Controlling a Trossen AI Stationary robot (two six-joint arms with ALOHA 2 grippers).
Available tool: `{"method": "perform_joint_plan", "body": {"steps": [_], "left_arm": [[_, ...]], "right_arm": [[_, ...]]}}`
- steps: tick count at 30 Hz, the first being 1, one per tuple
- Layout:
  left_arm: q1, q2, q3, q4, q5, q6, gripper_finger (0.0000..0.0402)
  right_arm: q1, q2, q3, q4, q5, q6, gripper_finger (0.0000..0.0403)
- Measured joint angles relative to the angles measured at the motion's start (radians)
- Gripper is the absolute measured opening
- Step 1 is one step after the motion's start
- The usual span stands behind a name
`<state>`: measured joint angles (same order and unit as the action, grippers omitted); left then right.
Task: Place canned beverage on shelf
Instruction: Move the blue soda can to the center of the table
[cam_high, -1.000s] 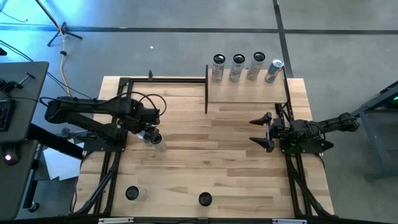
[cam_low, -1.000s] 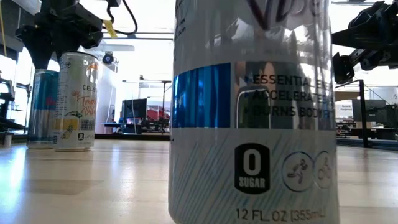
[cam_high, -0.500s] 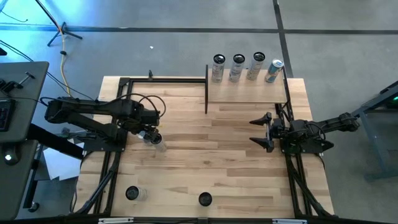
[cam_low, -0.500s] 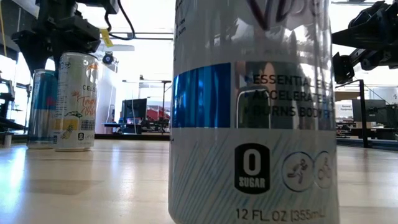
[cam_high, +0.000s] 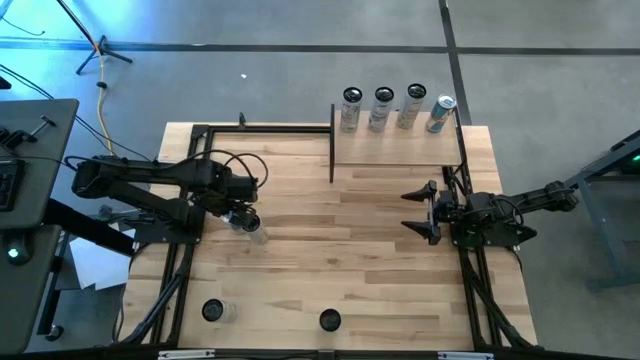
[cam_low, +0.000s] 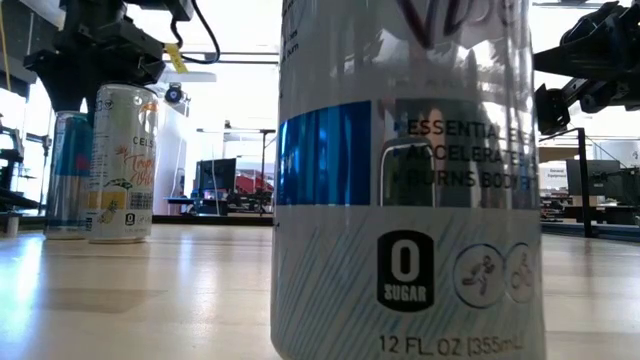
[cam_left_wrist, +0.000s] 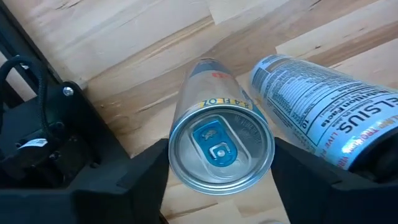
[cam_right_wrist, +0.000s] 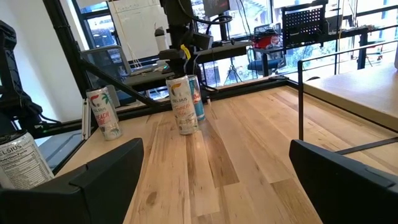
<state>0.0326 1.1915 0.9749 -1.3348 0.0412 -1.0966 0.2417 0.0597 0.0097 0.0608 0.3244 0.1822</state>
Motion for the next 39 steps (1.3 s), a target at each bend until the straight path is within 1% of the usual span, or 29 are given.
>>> {"method": "perform_joint_plan", "body": {"steps": [3, 6, 11, 14, 17, 21, 23, 28, 35, 39], "left_arm": [[0.0, -0.002, 0.002, 0.008, 0.003, 0.0, 0.0197], [0.008, -0.001, 0.007, 0.023, 0.022, 0.003, 0.0172], [0.058, 0.0, 0.066, 0.019, 0.011, 0.042, 0.016], [0.119, 0.0, 0.111, -0.013, -0.027, 0.102, 0.0154], [0.192, 0.0, 0.15, 0.011, -0.044, 0.155, 0.0149], [0.25, 0.0, 0.173, 0.017, -0.036, 0.201, 0.0135], [0.251, 0.0, 0.172, 0.0, -0.019, 0.201, 0.0127], [0.233, 0.0, 0.172, -0.007, -0.023, 0.201, 0.0113], [0.228, 0.0, 0.172, 0.002, -0.03, 0.24, 0.0111], [0.228, 0.0, 0.166, 0.054, -0.036, 0.252, 0.0111]], "right_arm": [[0.0, 0.0, 0.0, 0.0, 0.0, 0.0, 0.0389], [0.0, 0.0, 0.0, 0.0, 0.0, 0.0, 0.0389], [0.0, 0.0, 0.0, 0.0, 0.001, 0.0, 0.0389], [0.0, 0.0, 0.0, 0.0, 0.006, 0.0, 0.0389], [0.0, 0.0, 0.0, 0.0, 0.005, 0.0, 0.0389], [0.0, 0.0, 0.0, 0.0, 0.005, 0.0, 0.0389], [0.0, 0.0, 0.0, 0.0, 0.005, 0.0, 0.0389], [0.0, 0.0, 0.0, 0.0, 0.004, 0.0, 0.0389], [0.0, 0.0, 0.0, 0.0, 0.004, 0.0, 0.0389], [0.0, 0.0, 0.0, 0.0, 0.003, 0.0, 0.0389]]}}
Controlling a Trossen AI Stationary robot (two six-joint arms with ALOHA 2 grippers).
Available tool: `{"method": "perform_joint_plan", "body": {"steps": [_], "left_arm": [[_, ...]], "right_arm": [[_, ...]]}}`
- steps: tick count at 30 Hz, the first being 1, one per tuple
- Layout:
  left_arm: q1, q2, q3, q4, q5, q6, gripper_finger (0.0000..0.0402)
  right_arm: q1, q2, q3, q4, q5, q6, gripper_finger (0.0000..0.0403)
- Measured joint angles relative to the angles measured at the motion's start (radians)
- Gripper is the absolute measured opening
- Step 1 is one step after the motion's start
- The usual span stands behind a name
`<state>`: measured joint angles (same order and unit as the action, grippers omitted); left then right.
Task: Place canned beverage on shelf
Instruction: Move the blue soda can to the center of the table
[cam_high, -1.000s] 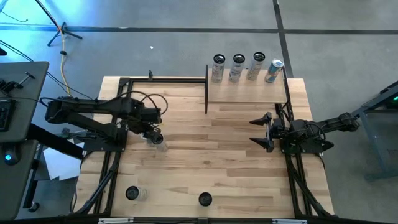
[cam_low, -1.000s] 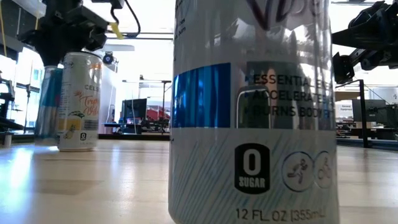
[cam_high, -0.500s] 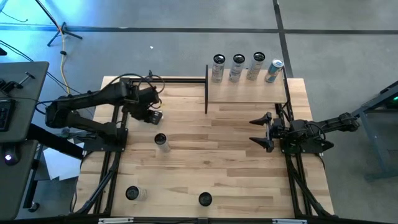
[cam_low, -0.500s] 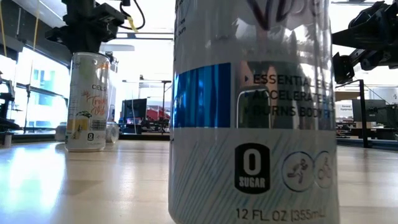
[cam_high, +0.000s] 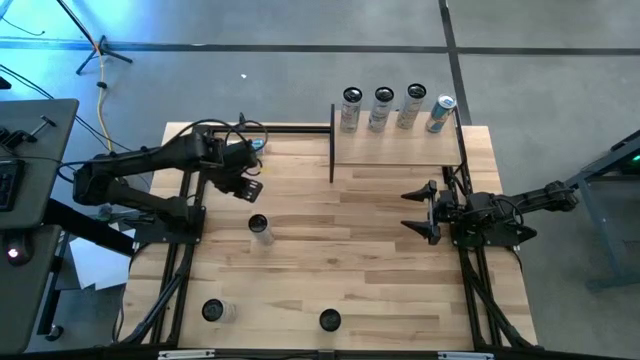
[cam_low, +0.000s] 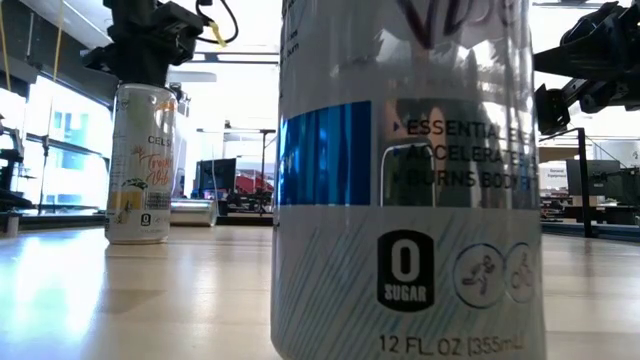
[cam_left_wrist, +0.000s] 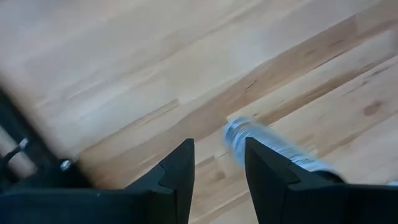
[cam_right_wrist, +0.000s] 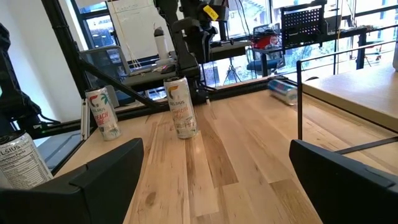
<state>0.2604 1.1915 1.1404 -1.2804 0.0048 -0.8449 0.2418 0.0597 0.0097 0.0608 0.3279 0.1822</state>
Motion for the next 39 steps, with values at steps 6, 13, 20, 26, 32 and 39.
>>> {"method": "perform_joint_plan", "body": {"steps": [6, 13, 20, 26, 32, 39], "left_arm": [[0.0, 0.009, -0.001, 0.056, -0.089, 0.068, 0.0111], [0.026, 0.062, -0.001, 0.057, -0.15, 0.293, 0.0133], [0.077, 0.13, -0.002, 0.059, -0.227, 0.689, 0.0182], [0.177, 0.195, -0.002, 0.068, -0.264, 0.897, 0.0242], [0.325, 0.28, -0.002, 0.102, -0.286, 1.077, 0.0297], [0.469, 0.412, -0.002, 0.135, -0.11, 1.206, 0.0324]], "right_arm": [[0.0, 0.0, 0.0, 0.0, -0.005, 0.0, 0.0389], [0.0, 0.0, 0.0, 0.0, -0.004, 0.0, 0.0389], [0.0, 0.0, 0.0, 0.0, -0.003, 0.0, 0.0389], [0.0, 0.0, 0.0, 0.0, -0.003, 0.0, 0.0389], [0.0, 0.0, 0.0, 0.0, -0.003, 0.0, 0.0389], [0.0, 0.0, 0.0, 0.0, 0.002, 0.0, 0.0389]]}}
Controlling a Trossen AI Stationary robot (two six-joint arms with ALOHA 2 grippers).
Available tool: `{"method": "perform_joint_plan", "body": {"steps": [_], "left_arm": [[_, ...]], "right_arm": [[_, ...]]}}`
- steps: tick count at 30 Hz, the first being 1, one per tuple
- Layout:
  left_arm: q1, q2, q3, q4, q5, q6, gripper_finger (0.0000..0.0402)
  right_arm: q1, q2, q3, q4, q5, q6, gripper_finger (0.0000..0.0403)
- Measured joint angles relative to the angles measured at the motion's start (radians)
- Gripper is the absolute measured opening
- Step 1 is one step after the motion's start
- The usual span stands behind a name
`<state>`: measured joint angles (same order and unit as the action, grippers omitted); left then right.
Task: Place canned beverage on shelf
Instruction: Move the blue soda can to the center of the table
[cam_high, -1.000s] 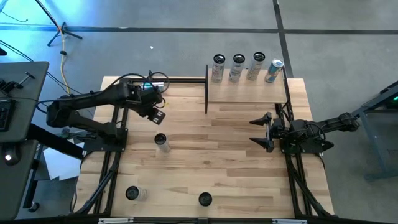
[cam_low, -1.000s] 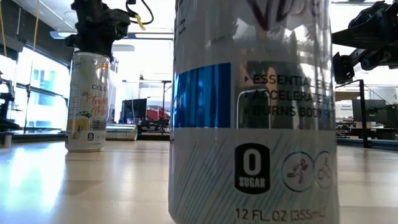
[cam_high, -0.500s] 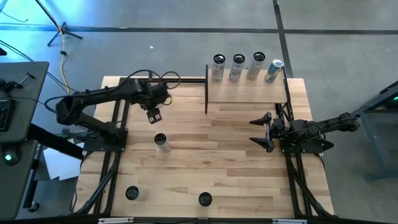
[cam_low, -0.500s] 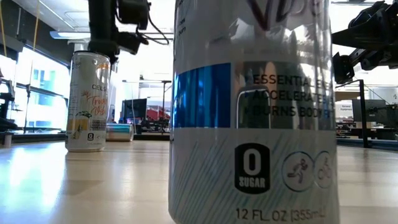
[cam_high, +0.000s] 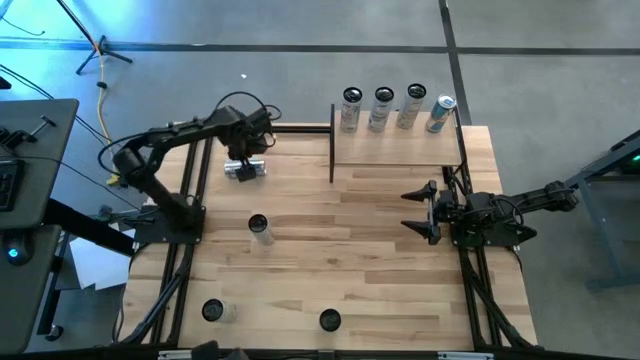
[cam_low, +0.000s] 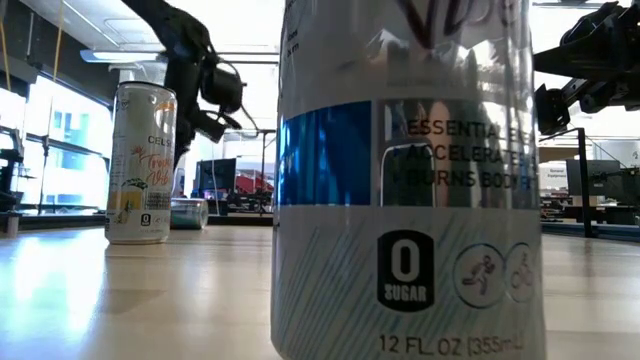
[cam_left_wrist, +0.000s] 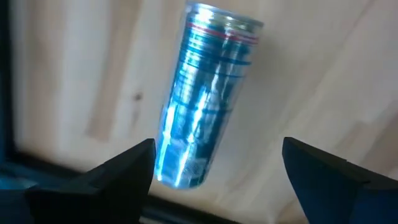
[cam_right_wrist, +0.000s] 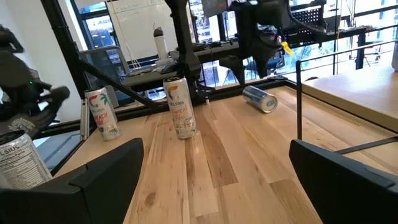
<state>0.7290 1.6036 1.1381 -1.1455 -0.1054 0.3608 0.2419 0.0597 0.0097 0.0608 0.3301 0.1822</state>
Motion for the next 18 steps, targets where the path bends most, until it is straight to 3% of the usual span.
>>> {"method": "perform_joint_plan", "body": {"steps": [3, 12, 18], "left_arm": [[0.028, 0.029, 0.0, 0.0, 0.083, 0.002, 0.0326], [0.043, 0.07, 0.0, 0.05, 0.167, 0.008, 0.0326], [-0.011, 0.14, 0.0, 0.03, 0.2, -0.016, 0.0326]], "right_arm": [[0.0, 0.0, 0.0, 0.0, 0.0, 0.0, 0.0389], [0.0, 0.0, 0.0, 0.0, -0.001, 0.0, 0.0389], [0.0, 0.0, 0.0, 0.0, -0.002, 0.0, 0.0389]]}}
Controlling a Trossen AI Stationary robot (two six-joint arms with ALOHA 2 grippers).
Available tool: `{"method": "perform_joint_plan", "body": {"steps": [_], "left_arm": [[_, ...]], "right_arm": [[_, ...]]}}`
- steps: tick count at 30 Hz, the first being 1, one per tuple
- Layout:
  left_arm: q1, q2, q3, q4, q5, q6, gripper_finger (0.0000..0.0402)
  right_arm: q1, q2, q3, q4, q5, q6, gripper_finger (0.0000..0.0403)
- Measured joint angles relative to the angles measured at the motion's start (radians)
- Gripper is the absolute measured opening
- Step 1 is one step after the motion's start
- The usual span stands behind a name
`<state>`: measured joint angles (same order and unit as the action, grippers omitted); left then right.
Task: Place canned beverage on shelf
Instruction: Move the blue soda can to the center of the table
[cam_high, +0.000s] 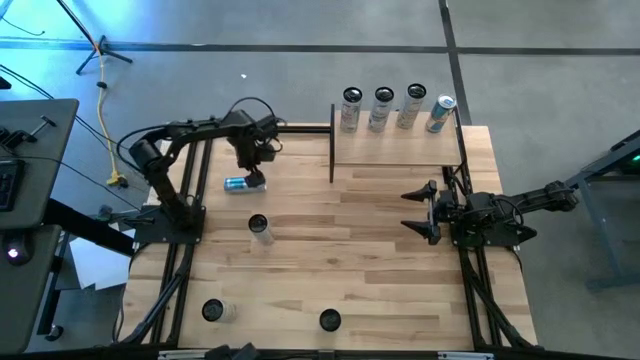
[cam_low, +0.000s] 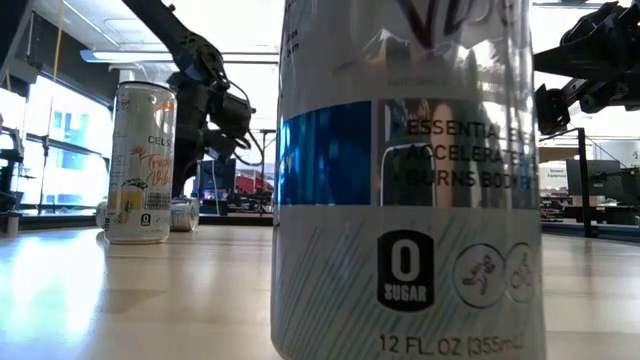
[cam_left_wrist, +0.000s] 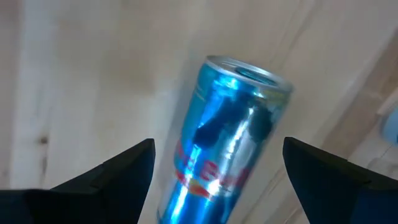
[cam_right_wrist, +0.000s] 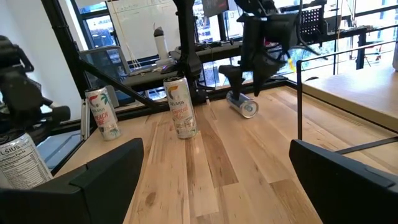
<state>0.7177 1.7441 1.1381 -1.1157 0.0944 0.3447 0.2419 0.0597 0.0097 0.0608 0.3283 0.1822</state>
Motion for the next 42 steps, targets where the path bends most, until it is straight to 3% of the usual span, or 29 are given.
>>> {"method": "perform_joint_plan", "body": {"steps": [15, 18, 27, 34, 42], "left_arm": [[-0.06, 0.095, 0.0, 0.005, -0.014, -0.069, 0.0317], [-0.073, 0.092, 0.0, 0.007, -0.015, -0.114, 0.0288], [-0.09, 0.09, 0.0, 0.013, -0.016, -0.209, 0.0153], [-0.098, 0.032, 0.0, 0.057, -0.01, -0.239, 0.0153], [-0.107, -0.147, 0.0, 0.182, -0.015, -0.289, 0.0153]], "right_arm": [[0.0, 0.0, 0.0, 0.0, -0.005, 0.0, 0.0389], [0.0, 0.0, 0.0, 0.0, -0.004, 0.0, 0.0389], [0.0, 0.0, 0.0, 0.0, -0.003, 0.0, 0.0389], [0.0, 0.0, 0.0, 0.0, -0.003, 0.0, 0.0389], [0.0, 0.0, 0.0, 0.0, 0.002, 0.0, 0.0389]]}}
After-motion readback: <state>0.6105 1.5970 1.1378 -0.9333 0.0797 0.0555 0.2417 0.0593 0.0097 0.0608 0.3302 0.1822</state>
